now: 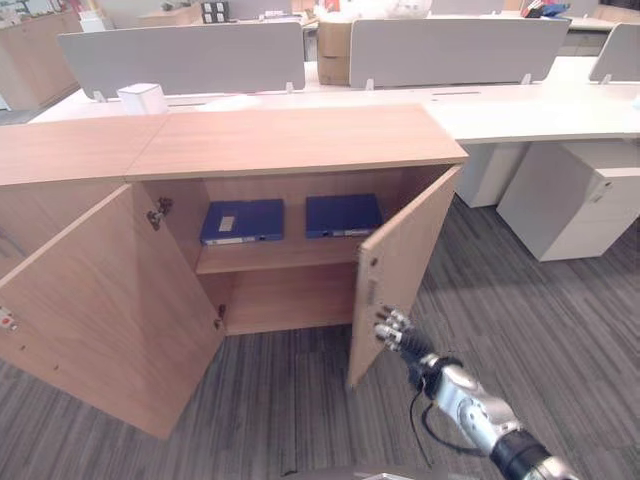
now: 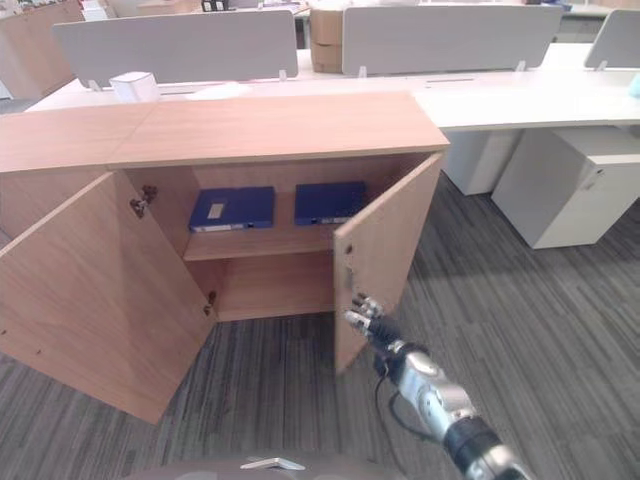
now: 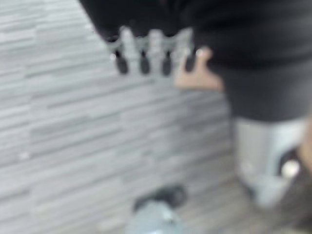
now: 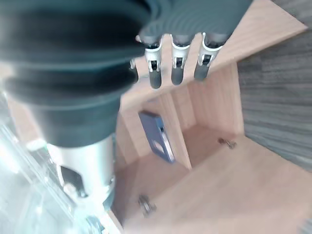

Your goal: Put the empty folder in the office cabinet

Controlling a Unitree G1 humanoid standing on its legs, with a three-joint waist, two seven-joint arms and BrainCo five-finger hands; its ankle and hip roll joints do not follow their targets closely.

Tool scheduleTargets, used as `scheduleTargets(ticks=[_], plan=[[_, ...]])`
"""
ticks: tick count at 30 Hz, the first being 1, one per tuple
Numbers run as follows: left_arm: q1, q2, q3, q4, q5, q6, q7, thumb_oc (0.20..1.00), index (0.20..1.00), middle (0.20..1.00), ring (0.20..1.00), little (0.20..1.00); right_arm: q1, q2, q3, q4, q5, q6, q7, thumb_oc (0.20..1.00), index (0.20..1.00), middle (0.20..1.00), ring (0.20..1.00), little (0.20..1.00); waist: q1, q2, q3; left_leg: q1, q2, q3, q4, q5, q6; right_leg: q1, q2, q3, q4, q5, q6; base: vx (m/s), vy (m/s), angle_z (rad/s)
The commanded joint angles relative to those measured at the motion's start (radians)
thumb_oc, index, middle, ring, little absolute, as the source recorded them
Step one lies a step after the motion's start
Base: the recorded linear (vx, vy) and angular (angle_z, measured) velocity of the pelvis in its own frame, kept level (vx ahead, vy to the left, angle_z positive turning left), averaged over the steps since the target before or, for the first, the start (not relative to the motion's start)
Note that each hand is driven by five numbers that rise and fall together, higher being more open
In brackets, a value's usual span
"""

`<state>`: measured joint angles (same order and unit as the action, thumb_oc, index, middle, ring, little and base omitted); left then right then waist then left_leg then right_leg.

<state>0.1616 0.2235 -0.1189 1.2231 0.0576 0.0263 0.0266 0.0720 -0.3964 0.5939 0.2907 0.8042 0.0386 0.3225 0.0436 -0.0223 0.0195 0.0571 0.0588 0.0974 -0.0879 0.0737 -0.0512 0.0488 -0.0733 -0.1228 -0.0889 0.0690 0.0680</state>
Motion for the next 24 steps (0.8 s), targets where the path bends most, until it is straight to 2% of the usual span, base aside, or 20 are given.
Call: scheduleTargets(ticks=[1,2,3,4,5,6,8,10,13,14,20,21,22,23,24], plan=[[-0.085,0.110,0.046,0.022,0.057,0.025,-0.039,1.000,1.000,1.000,1.000,1.000,-0.049,-0.015,-0.196,0.267,-0.173,-0.024,0.007,1.000,1.000,1.000,1.000,1.000,-0.003,-0.006,0.018,0.011,-0.010,-0.024,0.001,-0.089,-0.001,0.034,-0.046,-0.037,0.007,-0.085,0.058,-0.03,0.020,0.00],[-0.078,0.126,0.035,-0.047,0.034,0.008,-0.059,1.000,1.000,1.000,1.000,1.000,-0.070,-0.007,-0.240,0.500,-0.306,-0.002,-0.072,1.000,1.000,1.000,1.000,1.000,-0.002,0.007,0.020,0.012,-0.011,-0.026,0.001,-0.089,0.004,0.036,-0.050,-0.043,0.009,-0.081,0.059,-0.02,0.030,-0.03],[-0.078,0.126,0.035,-0.047,0.034,0.008,-0.059,1.000,1.000,1.000,1.000,1.000,-0.070,-0.007,-0.240,0.500,-0.306,-0.002,-0.072,1.000,1.000,1.000,1.000,1.000,-0.002,0.007,0.020,0.012,-0.011,-0.026,0.001,-0.089,0.004,0.036,-0.050,-0.043,0.009,-0.081,0.059,-0.03,0.035,0.19],[-0.060,0.127,0.030,-0.060,0.016,0.008,-0.045,1.000,1.000,1.000,1.000,1.000,-0.090,0.025,-0.296,0.645,-0.383,-0.012,-0.118,1.000,1.000,1.000,1.000,1.000,-0.002,0.016,0.021,0.010,-0.013,-0.033,0.001,-0.087,0.008,0.035,-0.051,-0.045,0.011,-0.079,0.060,-0.01,0.014,0.21],[-0.060,0.127,0.030,-0.060,0.016,0.008,-0.045,1.000,1.000,1.000,1.000,1.000,-0.090,0.025,-0.296,0.645,-0.383,-0.012,-0.118,1.000,1.000,1.000,1.000,1.000,-0.002,0.016,0.021,0.010,-0.013,-0.033,0.001,-0.087,0.008,0.035,-0.051,-0.045,0.011,-0.079,0.060,-0.02,0.050,0.14],[-0.026,0.092,0.008,-0.075,-0.031,-0.013,-0.051,1.000,1.000,1.000,1.000,1.000,-0.138,0.069,-0.404,0.907,-0.549,0.008,-0.219,1.000,1.000,1.000,1.000,1.000,-0.004,0.033,0.013,0.002,-0.018,-0.043,0.001,-0.086,0.015,0.027,-0.053,-0.049,0.012,-0.076,0.061,0.00,0.043,-0.19],[-0.036,0.091,0.023,-0.036,-0.054,-0.014,-0.006,1.000,1.000,1.000,1.000,1.000,-0.165,0.062,-0.550,1.150,-0.639,0.050,-0.317,1.000,1.000,1.000,1.000,1.000,-0.003,0.042,0.008,0.004,-0.022,-0.059,0.001,-0.088,0.021,0.034,-0.053,-0.057,0.012,-0.081,0.061,0.03,0.023,-0.17],[-0.075,0.110,0.102,0.044,-0.093,-0.004,0.061,1.000,1.000,1.000,1.000,1.000,-0.142,0.021,-0.674,1.251,-0.604,0.078,-0.368,1.000,1.000,1.000,1.000,1.000,-0.008,0.039,0.004,0.009,-0.024,-0.072,0.001,-0.090,0.021,0.044,-0.052,-0.062,0.015,-0.089,0.060,0.06,-0.022,0.14],[-0.086,0.118,0.130,0.067,-0.107,-0.002,0.077,1.000,1.000,1.000,1.000,1.000,-0.130,0.014,-0.698,1.265,-0.590,0.083,-0.373,1.000,1.000,1.000,1.000,1.000,-0.012,0.038,0.004,0.014,-0.024,-0.074,0.001,-0.091,0.021,0.049,-0.052,-0.064,0.016,-0.091,0.059,0.04,-0.032,0.30],[-0.089,0.157,0.219,0.114,-0.148,0.002,0.110,1.000,1.000,1.000,1.000,1.000,-0.083,-0.004,-0.747,1.296,-0.576,0.091,-0.382,1.000,1.000,1.000,1.000,1.000,-0.018,0.036,0.003,0.020,-0.022,-0.075,0.001,-0.095,0.019,0.055,-0.052,-0.068,0.018,-0.096,0.059,0.03,-0.049,0.11],[-0.093,0.231,0.325,0.169,-0.223,0.001,0.122,1.000,1.000,1.000,1.000,1.000,-0.053,-0.006,-0.774,1.299,-0.545,0.095,-0.380,1.000,1.000,1.000,1.000,1.000,-0.029,0.037,0.014,0.018,-0.016,-0.080,0.001,-0.088,0.011,0.048,-0.050,-0.067,0.034,-0.104,0.056,0.00,-0.035,0.05],[-0.107,0.272,0.366,0.184,-0.255,0.000,0.131,1.000,1.000,1.000,1.000,1.000,-0.043,0.001,-0.783,1.290,-0.523,0.089,-0.379,1.000,1.000,1.000,1.000,1.000,-0.037,0.034,0.030,0.008,-0.005,-0.073,0.015,-0.083,0.003,0.039,-0.050,-0.060,0.055,-0.114,0.050,-0.24,0.007,0.03],[-0.152,0.313,0.375,0.174,-0.287,-0.009,0.147,1.000,1.000,1.000,1.000,1.000,-0.047,-0.006,-0.790,1.282,-0.501,0.086,-0.386,1.000,1.000,1.000,1.000,1.000,-0.045,0.013,0.083,-0.099,0.018,-0.040,0.143,-0.081,-0.026,0.020,-0.078,-0.080,0.075,-0.115,0.046,-0.23,0.017,0.09],[-0.154,0.314,0.375,0.175,-0.287,-0.009,0.147,1.000,1.000,1.000,1.000,1.000,-0.049,-0.005,-0.790,1.282,-0.501,0.086,-0.386,1.000,1.000,1.000,1.000,1.000,-0.046,0.013,0.082,-0.109,0.018,-0.043,0.155,-0.085,-0.026,0.015,-0.078,-0.082,0.077,-0.116,0.046,-0.25,0.075,0.29],[-0.159,0.327,0.381,0.169,-0.296,-0.011,0.153,1.000,1.000,1.000,1.000,1.000,-0.057,-0.010,-0.789,1.280,-0.501,0.089,-0.389,1.000,1.000,1.000,1.000,1.000,-0.048,0.006,0.093,-0.146,0.043,-0.026,0.195,-0.080,-0.039,0.001,-0.093,-0.088,0.083,-0.111,0.050,-0.06,0.111,0.45]])
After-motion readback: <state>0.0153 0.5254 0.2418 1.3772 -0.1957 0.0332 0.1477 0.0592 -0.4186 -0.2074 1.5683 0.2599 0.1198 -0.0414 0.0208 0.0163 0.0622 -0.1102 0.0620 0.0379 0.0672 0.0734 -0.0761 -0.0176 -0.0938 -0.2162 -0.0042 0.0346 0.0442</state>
